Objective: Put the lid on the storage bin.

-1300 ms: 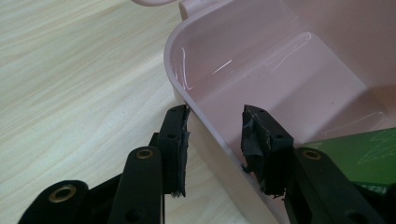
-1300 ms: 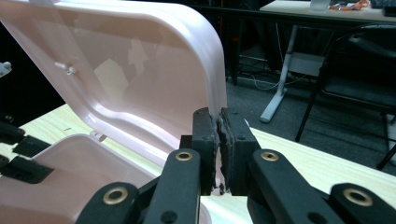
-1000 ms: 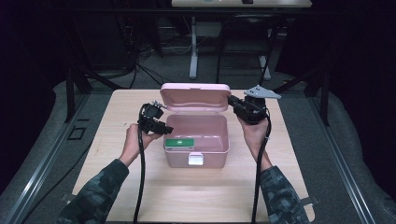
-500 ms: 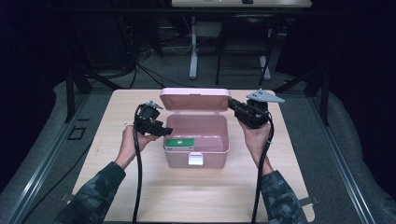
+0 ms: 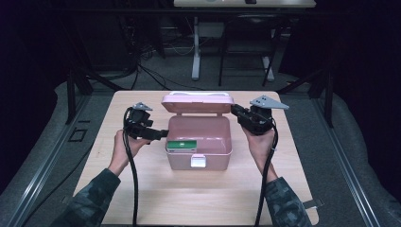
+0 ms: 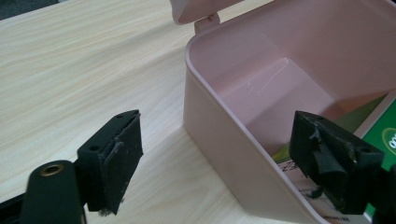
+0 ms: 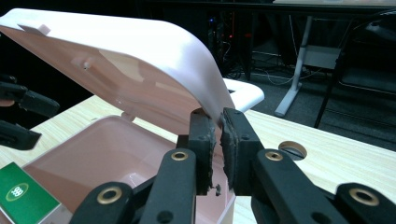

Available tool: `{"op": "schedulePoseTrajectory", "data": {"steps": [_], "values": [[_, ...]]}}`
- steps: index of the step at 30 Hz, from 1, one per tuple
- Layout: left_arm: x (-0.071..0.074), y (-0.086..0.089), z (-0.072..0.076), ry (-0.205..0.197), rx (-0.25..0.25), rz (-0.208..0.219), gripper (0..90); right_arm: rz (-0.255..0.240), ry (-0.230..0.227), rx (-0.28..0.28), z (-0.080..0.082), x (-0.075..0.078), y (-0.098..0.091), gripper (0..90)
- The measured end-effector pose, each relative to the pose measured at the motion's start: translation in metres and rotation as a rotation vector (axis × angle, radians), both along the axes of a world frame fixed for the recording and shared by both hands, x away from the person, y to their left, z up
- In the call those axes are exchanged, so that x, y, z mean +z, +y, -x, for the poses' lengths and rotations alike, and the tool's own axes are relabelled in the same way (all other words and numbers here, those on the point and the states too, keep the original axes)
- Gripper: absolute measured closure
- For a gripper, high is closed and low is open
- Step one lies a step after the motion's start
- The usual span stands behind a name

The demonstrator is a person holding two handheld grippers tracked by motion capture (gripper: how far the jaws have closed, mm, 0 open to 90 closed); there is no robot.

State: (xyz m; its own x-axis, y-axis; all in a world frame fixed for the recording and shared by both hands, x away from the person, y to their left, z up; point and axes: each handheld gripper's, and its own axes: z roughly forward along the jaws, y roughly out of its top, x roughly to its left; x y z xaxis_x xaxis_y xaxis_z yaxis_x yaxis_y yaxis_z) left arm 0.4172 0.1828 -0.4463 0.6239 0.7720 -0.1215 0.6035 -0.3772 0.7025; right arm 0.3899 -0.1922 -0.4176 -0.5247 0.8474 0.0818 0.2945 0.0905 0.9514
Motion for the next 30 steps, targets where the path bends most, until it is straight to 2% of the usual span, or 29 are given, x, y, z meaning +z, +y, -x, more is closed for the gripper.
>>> {"op": "schedulePoseTrajectory", "data": {"steps": [6, 9, 14, 16, 19, 23, 30], "values": [[0.005, 0.014, 0.008, -0.026, 0.015, 0.027, 14.5, -0.003, 0.018, 0.013, 0.005, -0.002, -0.002, 81.8], [0.005, 0.019, 0.012, -0.039, 0.024, 0.016, 11.7, 0.006, 0.016, 0.014, 0.009, -0.002, -0.002, 81.8], [0.000, 0.027, 0.020, -0.051, 0.028, -0.008, 7.8, 0.011, 0.029, 0.025, 0.013, -0.005, -0.002, 81.5], [-0.003, 0.030, 0.023, -0.054, 0.034, 0.000, 7.3, 0.015, 0.036, 0.027, 0.015, -0.006, -0.003, 81.4], [-0.007, 0.034, 0.028, -0.065, 0.037, -0.024, 6.0, 0.025, 0.045, 0.033, 0.018, -0.008, -0.003, 81.2], [-0.014, 0.039, 0.031, -0.070, 0.044, -0.015, 4.6, 0.033, 0.063, 0.044, 0.022, -0.010, -0.004, 80.8], [-0.022, 0.047, 0.034, -0.054, 0.054, -0.001, 3.4, 0.036, 0.083, 0.055, 0.027, -0.016, -0.005, 80.4]]}}
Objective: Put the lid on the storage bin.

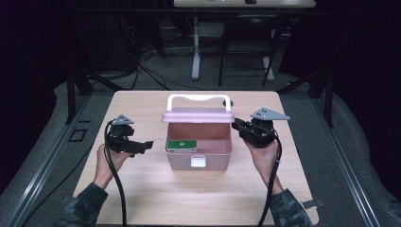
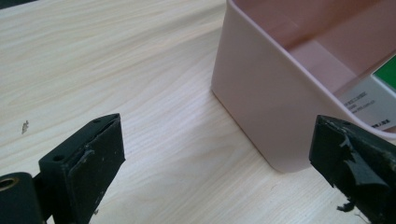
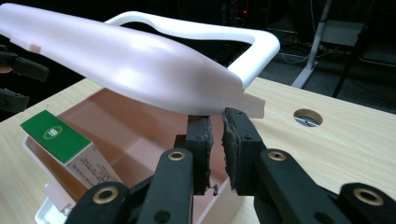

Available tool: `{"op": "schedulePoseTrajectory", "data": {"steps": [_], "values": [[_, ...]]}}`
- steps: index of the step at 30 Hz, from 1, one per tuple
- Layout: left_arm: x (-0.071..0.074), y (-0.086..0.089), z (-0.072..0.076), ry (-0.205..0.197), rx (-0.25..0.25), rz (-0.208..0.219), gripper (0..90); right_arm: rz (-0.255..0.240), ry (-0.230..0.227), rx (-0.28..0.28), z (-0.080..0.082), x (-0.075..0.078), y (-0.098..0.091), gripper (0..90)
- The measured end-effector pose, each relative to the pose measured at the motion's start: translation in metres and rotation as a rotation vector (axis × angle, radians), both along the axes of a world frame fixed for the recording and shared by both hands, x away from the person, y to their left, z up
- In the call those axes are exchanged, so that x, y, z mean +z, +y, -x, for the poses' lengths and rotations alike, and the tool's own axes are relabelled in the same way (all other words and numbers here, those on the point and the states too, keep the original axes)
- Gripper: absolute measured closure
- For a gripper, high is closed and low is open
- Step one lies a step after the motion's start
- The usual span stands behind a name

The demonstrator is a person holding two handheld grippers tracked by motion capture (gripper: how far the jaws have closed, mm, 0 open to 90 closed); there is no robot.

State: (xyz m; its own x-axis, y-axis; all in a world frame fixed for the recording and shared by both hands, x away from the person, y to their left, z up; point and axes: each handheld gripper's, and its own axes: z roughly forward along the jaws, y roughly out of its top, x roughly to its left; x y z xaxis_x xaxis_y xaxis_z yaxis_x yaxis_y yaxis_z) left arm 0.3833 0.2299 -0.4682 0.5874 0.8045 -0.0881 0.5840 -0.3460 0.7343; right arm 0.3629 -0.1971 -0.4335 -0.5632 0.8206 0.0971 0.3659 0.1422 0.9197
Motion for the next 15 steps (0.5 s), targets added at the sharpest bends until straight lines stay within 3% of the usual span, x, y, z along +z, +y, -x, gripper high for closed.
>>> {"op": "schedulePoseTrajectory", "data": {"steps": [15], "values": [[-0.013, 0.005, 0.004, 0.023, -0.002, 0.005, 2.3, 0.007, 0.051, 0.020, 0.009, -0.016, -0.002, 79.3]]}}
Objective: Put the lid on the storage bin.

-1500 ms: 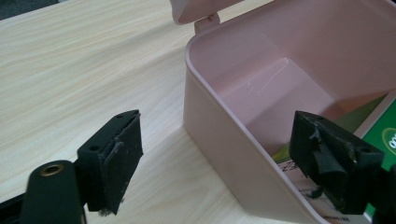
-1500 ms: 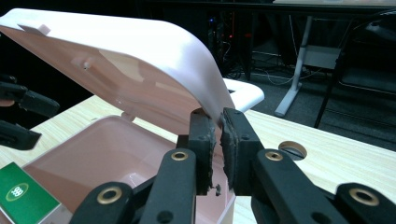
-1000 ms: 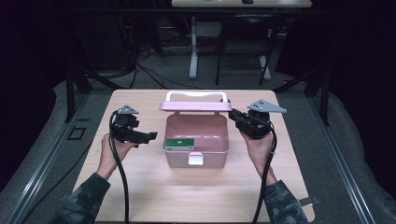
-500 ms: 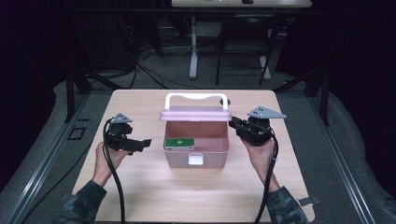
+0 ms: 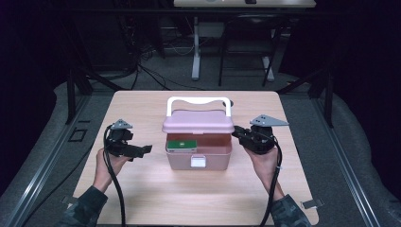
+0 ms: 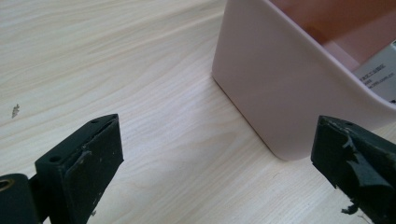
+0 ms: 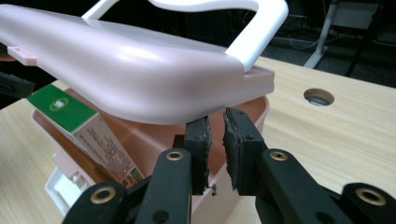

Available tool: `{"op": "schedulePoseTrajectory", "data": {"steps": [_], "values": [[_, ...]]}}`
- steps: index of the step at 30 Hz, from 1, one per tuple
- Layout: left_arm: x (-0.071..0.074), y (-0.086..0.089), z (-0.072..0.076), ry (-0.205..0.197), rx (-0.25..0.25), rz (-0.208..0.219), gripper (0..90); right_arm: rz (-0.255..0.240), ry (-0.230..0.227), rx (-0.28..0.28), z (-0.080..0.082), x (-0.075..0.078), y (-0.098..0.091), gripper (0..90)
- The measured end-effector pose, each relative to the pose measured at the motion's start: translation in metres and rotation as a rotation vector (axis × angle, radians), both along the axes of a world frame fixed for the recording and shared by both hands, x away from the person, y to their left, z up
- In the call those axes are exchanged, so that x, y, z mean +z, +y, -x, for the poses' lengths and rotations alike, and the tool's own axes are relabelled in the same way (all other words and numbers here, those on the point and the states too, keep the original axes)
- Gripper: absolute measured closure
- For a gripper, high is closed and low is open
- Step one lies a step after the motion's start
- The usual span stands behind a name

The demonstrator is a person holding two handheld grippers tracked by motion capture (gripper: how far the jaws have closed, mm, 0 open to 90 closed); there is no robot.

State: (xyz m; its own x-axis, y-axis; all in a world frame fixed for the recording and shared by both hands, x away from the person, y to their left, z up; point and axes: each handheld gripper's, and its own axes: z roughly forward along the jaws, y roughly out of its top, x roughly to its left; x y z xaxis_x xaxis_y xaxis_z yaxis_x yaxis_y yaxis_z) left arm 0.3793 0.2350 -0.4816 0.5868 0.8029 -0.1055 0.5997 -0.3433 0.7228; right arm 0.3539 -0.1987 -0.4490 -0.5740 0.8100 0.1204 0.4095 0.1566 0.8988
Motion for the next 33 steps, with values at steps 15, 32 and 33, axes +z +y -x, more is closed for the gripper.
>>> {"op": "schedulePoseTrajectory", "data": {"steps": [15, 32, 33], "values": [[-0.006, 0.003, 0.002, 0.013, 0.004, 0.008, 1.8, 0.029, 0.066, 0.028, 0.006, -0.014, 0.001, 75.2], [-0.008, 0.002, 0.002, 0.029, -0.003, 0.006, 1.3, 0.055, 0.114, 0.049, 0.014, -0.022, -0.005, 66.3], [-0.009, 0.003, 0.002, 0.029, -0.001, 0.008, 1.3, 0.057, 0.119, 0.046, 0.014, -0.023, -0.005, 65.4]]}}
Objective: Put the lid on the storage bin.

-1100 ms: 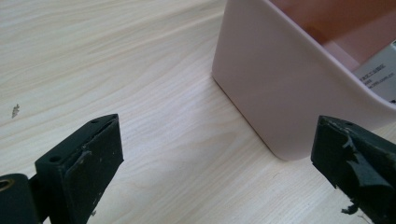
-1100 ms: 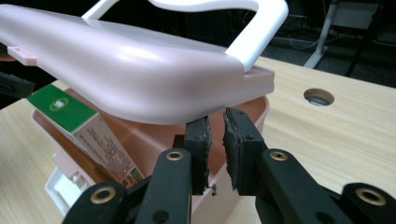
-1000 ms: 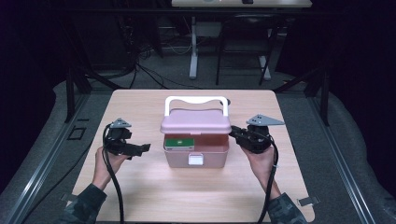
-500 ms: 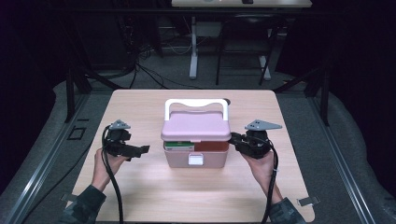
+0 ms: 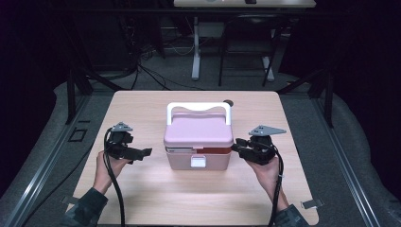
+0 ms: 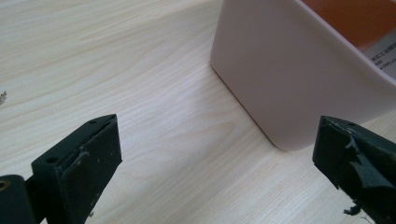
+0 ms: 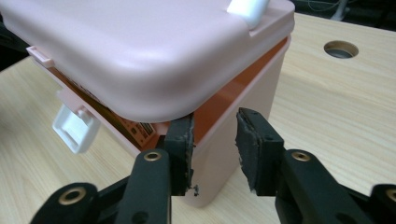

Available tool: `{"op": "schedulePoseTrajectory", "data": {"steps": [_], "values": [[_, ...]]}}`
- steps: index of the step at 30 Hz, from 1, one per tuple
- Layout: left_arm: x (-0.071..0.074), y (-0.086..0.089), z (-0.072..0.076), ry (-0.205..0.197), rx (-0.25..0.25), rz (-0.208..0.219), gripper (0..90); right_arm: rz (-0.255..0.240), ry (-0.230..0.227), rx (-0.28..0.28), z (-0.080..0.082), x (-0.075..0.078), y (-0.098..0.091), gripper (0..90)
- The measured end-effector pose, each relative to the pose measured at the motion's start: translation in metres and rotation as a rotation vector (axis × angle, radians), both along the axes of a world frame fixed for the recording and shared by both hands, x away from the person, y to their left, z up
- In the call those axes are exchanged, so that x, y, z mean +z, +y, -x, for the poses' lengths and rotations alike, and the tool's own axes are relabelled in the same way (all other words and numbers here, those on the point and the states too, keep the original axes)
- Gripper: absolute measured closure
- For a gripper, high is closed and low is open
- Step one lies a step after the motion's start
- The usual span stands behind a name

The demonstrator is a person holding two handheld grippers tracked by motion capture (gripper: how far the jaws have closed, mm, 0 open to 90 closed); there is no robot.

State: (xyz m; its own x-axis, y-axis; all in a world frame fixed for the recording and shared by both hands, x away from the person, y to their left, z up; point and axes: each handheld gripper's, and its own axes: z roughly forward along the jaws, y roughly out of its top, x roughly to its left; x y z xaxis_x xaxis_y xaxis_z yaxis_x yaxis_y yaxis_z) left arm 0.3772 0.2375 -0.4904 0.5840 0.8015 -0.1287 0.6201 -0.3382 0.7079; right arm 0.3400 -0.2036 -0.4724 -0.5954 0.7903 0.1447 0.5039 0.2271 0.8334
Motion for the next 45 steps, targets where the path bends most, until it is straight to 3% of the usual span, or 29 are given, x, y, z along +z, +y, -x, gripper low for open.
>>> {"op": "schedulePoseTrajectory", "data": {"steps": [6, 13, 17, 25, 28, 31, 37, 45], "values": [[-0.003, 0.002, 0.002, 0.008, 0.007, 0.018, 1.2, -0.021, 0.008, 0.006, 0.005, -0.004, -0.004, 58.7], [-0.004, 0.006, 0.004, 0.007, 0.017, 0.025, 0.8, 0.017, 0.021, -0.001, 0.013, -0.009, -0.010, 50.0], [-0.004, 0.009, 0.006, 0.005, 0.021, 0.021, 0.4, -0.005, 0.009, -0.002, 0.020, -0.008, -0.019, 42.2], [-0.005, 0.014, 0.014, -0.013, 0.041, 0.009, 0.3, 0.003, 0.015, -0.025, 0.028, -0.016, -0.031, 24.9], [-0.007, 0.016, 0.018, -0.022, 0.047, -0.010, 0.3, 0.012, 0.033, -0.030, 0.031, -0.022, -0.037, 16.2], [-0.011, 0.019, 0.024, -0.041, 0.050, -0.042, 0.2, 0.036, 0.019, -0.043, 0.036, -0.029, -0.044, 12.7], [-0.025, 0.028, 0.035, -0.053, 0.081, -0.052, 0.2, 0.072, 0.027, -0.098, 0.046, -0.042, -0.063, 1.2], [-0.049, 0.042, 0.043, -0.038, 0.120, -0.037, 0.1, 0.079, 0.084, -0.184, 0.053, -0.074, -0.091, 0.0]]}}
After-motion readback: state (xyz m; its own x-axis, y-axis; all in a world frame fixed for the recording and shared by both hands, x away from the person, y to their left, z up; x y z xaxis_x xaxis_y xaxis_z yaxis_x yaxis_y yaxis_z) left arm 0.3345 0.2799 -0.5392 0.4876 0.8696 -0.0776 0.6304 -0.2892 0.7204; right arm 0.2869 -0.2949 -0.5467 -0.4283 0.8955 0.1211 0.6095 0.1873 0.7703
